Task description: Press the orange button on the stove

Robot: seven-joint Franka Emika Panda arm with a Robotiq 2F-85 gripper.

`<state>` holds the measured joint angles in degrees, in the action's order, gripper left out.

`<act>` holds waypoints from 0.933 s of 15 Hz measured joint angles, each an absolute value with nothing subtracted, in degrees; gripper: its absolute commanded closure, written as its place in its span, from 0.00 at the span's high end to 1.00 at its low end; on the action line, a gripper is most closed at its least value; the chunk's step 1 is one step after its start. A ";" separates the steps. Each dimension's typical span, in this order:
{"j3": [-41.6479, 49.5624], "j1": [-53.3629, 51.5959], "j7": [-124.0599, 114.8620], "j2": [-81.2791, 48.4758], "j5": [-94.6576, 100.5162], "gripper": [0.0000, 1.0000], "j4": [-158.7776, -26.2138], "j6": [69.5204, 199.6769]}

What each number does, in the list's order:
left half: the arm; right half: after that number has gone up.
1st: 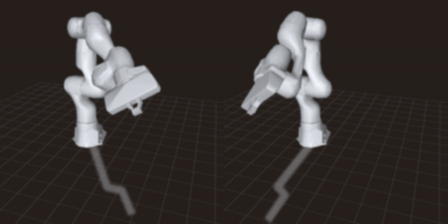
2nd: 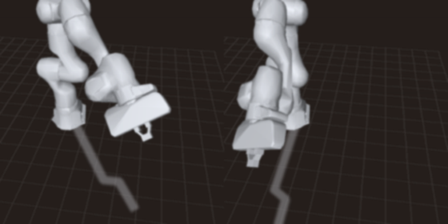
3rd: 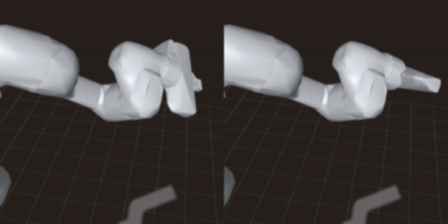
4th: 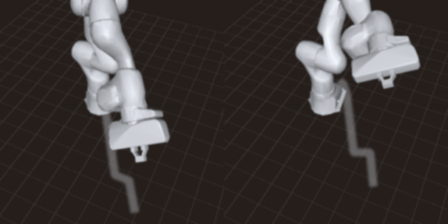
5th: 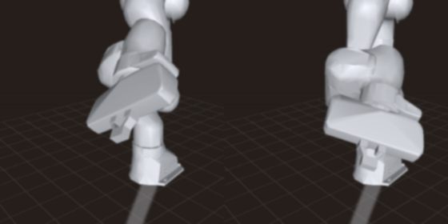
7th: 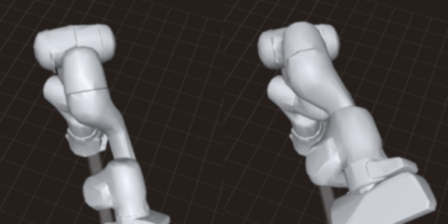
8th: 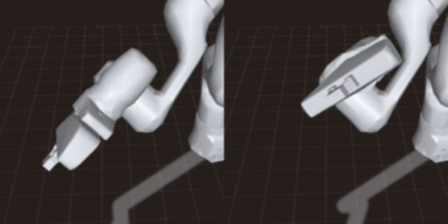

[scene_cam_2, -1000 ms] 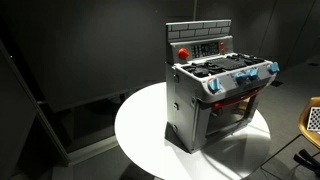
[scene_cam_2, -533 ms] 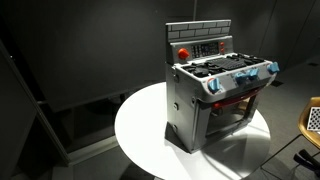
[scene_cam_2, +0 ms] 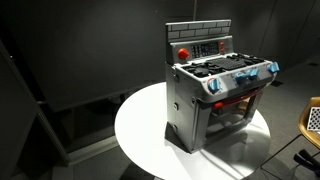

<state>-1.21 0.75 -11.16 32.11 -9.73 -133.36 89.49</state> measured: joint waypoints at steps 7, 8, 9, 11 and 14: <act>-1.03 2.02 -13.02 26.25 -10.39 1.00 -125.77 97.35; -1.03 2.09 -13.26 25.36 -10.39 1.00 -125.15 99.15; -1.03 2.18 -13.45 24.45 -10.39 1.00 -124.56 100.78; -1.02 2.42 -13.95 22.42 -10.38 1.00 -123.59 104.15; -0.99 3.10 -15.14 19.04 -10.34 1.00 -121.97 108.67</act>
<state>-0.99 3.10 -15.14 19.04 -10.34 -121.97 108.67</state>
